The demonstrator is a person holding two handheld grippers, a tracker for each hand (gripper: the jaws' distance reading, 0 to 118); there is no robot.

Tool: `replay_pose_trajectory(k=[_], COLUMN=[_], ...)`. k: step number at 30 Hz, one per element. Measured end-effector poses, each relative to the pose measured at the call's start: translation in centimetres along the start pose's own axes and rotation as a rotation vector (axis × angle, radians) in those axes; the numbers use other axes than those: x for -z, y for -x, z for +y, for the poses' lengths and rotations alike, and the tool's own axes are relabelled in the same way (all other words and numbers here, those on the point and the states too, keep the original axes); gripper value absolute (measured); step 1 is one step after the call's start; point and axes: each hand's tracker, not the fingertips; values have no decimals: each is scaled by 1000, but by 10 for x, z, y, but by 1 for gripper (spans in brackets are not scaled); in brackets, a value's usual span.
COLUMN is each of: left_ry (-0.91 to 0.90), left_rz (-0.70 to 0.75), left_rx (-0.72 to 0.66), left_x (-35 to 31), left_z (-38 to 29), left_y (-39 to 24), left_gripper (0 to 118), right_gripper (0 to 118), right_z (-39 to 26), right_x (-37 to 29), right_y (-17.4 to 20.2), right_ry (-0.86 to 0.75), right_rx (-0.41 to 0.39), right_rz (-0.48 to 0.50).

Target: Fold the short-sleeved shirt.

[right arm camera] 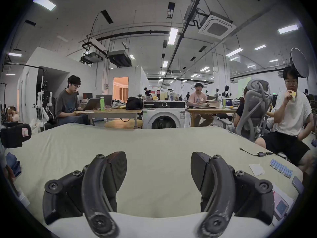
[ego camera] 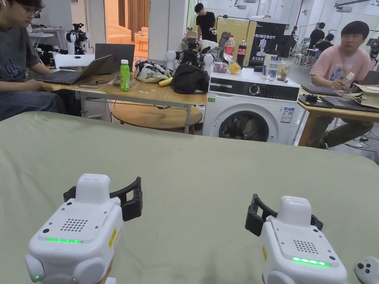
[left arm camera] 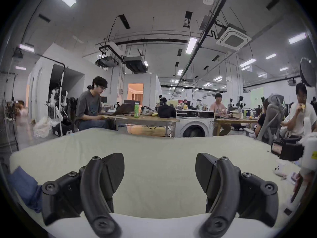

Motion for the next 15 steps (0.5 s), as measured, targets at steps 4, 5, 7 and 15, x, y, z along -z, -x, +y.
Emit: replay_pose_trajectory(k=[4,5,7,15], left_ry=[40,52,60,63], left_rz=[5,5,7,-7], left_rx=[7,3,-5,-5], left_x=[2,3,3,2], left_z=[-1,-2,-3,-5], left_y=[0,2,3,6], left_gripper=[86,86,86,86], right_gripper=[79,79,79,79], right_z=[3,4,3,5], right_x=[5,7,9,11], right_y=[3,4,7,9], right_ry=[24,39,51,77], right_rx=[18,16,15,49], right_rz=[-8,-22,-46,-55])
